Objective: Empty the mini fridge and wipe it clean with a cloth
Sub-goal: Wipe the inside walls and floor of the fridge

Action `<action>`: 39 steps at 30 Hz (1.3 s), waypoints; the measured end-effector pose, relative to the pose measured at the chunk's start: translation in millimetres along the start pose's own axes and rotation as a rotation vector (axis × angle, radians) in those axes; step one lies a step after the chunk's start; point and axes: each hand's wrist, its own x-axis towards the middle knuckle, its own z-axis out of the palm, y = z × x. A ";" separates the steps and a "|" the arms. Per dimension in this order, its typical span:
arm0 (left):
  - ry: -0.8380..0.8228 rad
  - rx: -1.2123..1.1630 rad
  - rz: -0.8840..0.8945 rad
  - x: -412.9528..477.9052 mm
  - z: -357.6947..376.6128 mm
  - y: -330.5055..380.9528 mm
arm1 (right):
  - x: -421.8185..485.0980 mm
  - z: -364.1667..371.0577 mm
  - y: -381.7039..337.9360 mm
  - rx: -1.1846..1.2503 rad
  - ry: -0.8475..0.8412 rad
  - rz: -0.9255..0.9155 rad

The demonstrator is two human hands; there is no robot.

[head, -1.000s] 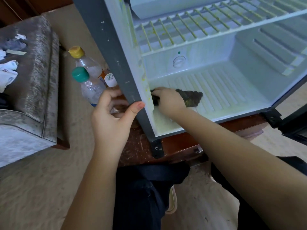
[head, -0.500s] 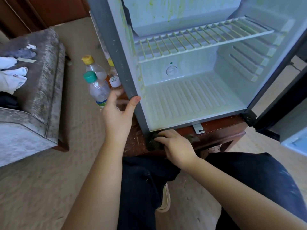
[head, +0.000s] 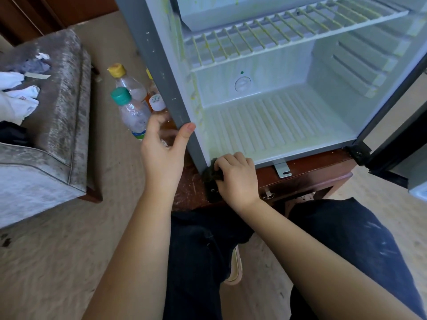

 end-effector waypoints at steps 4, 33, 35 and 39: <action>-0.006 0.003 0.005 -1.2 -0.5 1.0 | 2.2 -16.5 21.6 -0.047 0.012 0.006; -0.041 0.027 0.028 0.7 -2.9 -2.8 | 3.9 -99.4 153.8 -0.233 -0.017 0.308; -0.035 0.021 0.036 0.4 -2.7 -2.5 | 4.3 -116.6 178.4 -0.194 0.008 0.452; -0.031 0.002 0.024 0.8 -1.3 -0.8 | 6.0 -119.4 185.9 -0.159 0.056 0.613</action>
